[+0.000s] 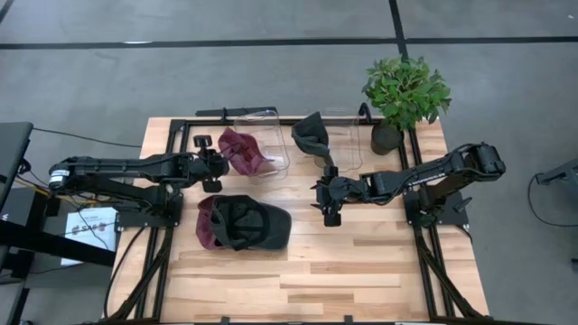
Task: Pick & Place hat
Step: Put the right red cap in the left transparent bin
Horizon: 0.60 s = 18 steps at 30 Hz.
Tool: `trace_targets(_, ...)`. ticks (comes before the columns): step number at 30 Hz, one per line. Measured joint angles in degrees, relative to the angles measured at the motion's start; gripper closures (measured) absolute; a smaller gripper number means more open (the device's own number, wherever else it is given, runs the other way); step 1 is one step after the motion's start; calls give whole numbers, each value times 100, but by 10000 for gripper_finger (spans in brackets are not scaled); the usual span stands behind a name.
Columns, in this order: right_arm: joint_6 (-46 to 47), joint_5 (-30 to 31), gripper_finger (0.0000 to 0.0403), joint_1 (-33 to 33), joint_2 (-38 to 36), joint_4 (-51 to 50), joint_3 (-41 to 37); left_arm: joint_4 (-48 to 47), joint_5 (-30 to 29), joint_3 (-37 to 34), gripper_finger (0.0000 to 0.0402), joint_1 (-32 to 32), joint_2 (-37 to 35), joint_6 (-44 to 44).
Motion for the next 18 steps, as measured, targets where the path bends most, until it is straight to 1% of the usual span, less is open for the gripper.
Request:
trace_targets(6, 0, -21, 163, 0, 0, -24, 0, 138, -64, 0, 324, 0, 0, 428)
trace_targets(18, 0, -109, 163, 0, 0, -22, 0, 192, 63, 0, 320, 2, 2, 480)
